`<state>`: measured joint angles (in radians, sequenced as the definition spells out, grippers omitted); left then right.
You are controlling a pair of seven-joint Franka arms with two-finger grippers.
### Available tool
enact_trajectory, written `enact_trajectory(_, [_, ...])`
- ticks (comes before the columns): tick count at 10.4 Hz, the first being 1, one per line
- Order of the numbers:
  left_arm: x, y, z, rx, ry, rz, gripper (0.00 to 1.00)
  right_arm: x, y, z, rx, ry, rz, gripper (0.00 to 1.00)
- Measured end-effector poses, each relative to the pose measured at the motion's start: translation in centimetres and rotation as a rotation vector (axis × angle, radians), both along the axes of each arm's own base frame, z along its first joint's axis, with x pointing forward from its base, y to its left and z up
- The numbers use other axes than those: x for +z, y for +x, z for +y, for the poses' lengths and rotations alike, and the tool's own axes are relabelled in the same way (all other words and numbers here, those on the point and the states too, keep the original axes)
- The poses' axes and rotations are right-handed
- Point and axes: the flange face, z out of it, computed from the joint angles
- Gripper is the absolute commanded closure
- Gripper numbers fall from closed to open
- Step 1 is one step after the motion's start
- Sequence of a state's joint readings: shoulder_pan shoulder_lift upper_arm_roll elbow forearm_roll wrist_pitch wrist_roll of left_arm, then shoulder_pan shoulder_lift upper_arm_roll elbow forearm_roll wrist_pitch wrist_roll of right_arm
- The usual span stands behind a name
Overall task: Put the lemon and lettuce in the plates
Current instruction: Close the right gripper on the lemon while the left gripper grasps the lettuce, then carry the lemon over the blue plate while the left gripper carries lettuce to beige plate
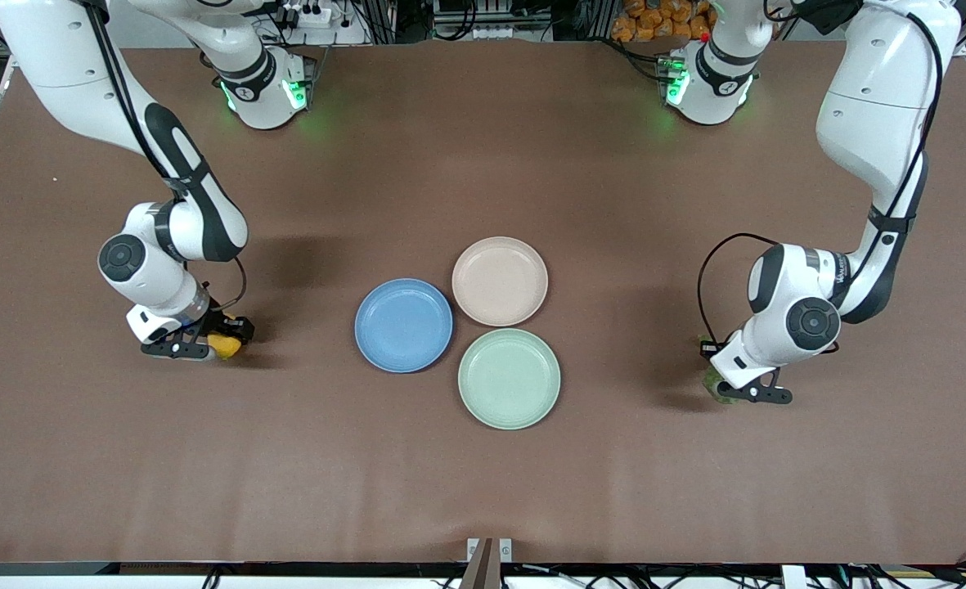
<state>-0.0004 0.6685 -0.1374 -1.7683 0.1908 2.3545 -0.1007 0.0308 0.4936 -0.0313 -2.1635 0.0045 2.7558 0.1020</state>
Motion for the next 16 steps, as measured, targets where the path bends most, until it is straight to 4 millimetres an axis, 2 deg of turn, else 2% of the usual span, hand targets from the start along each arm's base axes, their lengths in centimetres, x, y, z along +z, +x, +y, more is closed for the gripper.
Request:
enact_trajectory(2, [1.1,0.7,-0.1,0.073,-0.004,-0.038,1.00,1.3,0.9,1.0,-0.007,0.005,0.034,0.84])
enact_trajectory(3, [2.1,1.0,-0.9,0.117,-0.010,-0.060,1.00,2.9,1.6,1.6,-0.005,0.007,0.066,0.84])
enact_trajectory(4, [3.4,1.2,-2.5,0.154,-0.026,-0.081,1.00,5.2,2.2,3.0,-0.011,0.011,0.096,0.84])
enact_trajectory(5, [4.7,1.1,-4.7,0.187,-0.046,-0.098,1.00,7.3,2.7,5.3,-0.021,0.019,0.105,0.84])
enact_trajectory(6, [5.8,0.7,-7.1,0.222,-0.065,-0.104,1.00,8.8,2.9,8.2,-0.028,0.034,0.095,0.84])
enact_trajectory(8, [7.1,-0.7,-12.2,0.297,-0.105,-0.094,1.00,10.2,2.8,13.7,-0.035,0.058,0.074,0.83])
enact_trajectory(11, [7.8,-4.5,-21.9,0.387,-0.130,-0.078,1.00,11.4,1.9,20.3,-0.060,0.072,0.063,0.83])
enact_trajectory(14, [8.0,-10.4,-31.7,0.442,-0.131,-0.065,1.00,10.3,0.4,26.2,-0.075,0.077,0.074,0.82])
enact_trajectory(16, [8.1,-14.1,-36.3,0.453,-0.129,-0.058,1.00,8.8,0.2,30.2,-0.080,0.081,0.081,0.82])
